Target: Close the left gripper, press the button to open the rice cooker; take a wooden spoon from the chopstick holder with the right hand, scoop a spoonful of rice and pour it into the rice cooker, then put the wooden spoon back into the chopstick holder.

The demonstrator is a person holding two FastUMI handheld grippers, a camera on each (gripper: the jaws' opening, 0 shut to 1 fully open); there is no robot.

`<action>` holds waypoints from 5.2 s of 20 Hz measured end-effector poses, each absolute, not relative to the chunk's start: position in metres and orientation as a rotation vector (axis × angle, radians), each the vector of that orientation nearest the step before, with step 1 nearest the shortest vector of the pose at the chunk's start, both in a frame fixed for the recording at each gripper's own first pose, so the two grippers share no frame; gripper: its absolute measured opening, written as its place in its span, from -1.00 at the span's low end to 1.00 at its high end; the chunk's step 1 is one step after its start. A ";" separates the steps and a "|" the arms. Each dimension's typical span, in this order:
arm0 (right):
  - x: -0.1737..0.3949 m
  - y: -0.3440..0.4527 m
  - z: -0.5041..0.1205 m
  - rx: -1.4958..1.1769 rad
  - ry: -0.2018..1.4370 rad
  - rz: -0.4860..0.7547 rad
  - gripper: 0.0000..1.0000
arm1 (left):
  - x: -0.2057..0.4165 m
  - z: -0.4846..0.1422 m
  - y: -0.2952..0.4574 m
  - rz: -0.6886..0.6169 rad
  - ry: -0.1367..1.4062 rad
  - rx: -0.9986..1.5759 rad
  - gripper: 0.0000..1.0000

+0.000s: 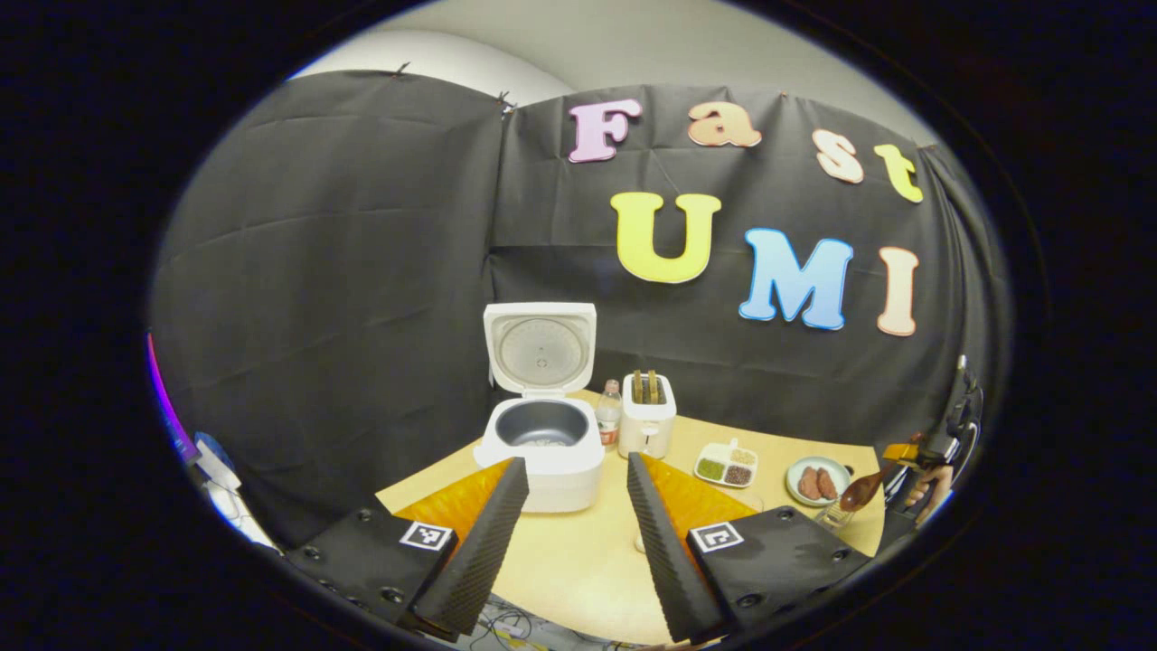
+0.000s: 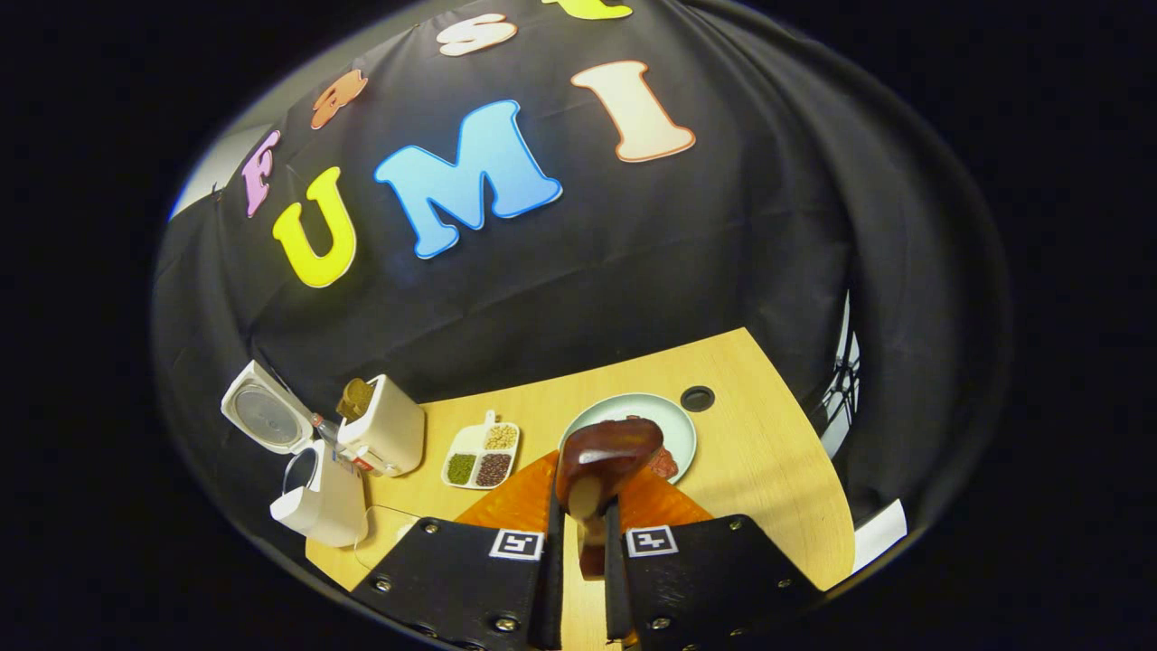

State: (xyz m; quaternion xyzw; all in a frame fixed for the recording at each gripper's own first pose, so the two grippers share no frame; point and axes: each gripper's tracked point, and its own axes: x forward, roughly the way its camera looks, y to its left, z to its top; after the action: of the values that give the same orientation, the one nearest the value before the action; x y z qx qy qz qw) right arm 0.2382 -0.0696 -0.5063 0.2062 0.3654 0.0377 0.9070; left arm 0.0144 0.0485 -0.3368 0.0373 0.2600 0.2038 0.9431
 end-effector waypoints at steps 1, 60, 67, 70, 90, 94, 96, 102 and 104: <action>0.238 -0.071 -0.520 0.428 0.771 0.053 -0.62 | 0.014 -0.335 0.047 0.418 0.536 0.090 0.49; 0.146 0.096 -0.207 0.090 0.143 -0.074 0.87 | 0.269 -0.340 0.247 0.157 0.284 -0.018 0.57; 0.147 0.119 -0.208 0.057 0.184 -0.039 0.87 | 0.376 -0.361 0.294 0.269 0.266 0.004 0.46; 0.153 0.129 -0.210 0.023 0.192 -0.015 0.87 | 0.412 -0.371 0.309 0.305 0.271 -0.001 0.48; 0.158 0.161 -0.233 0.027 0.256 0.062 0.88 | 0.435 -0.435 0.335 0.362 0.461 0.065 0.53; 0.145 0.157 -0.238 0.052 0.273 0.059 0.87 | 0.378 -0.451 0.310 0.352 0.495 0.031 0.56; 0.141 0.155 -0.242 0.067 0.282 0.062 0.87 | 0.353 -0.465 0.299 0.350 0.522 0.020 0.48; 0.121 0.156 -0.252 0.066 0.311 0.079 0.88 | 0.297 -0.515 0.283 0.377 0.608 -0.017 0.53; 0.115 0.153 -0.253 0.060 0.318 0.078 0.88 | 0.284 -0.531 0.279 0.383 0.633 0.014 0.56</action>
State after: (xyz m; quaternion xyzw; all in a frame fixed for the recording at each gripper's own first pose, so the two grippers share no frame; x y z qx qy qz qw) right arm 0.1149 0.1534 -0.2531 0.0297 0.1581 0.0387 0.9862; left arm 0.2839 0.2792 -0.5314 0.0068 0.3096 0.1870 0.9323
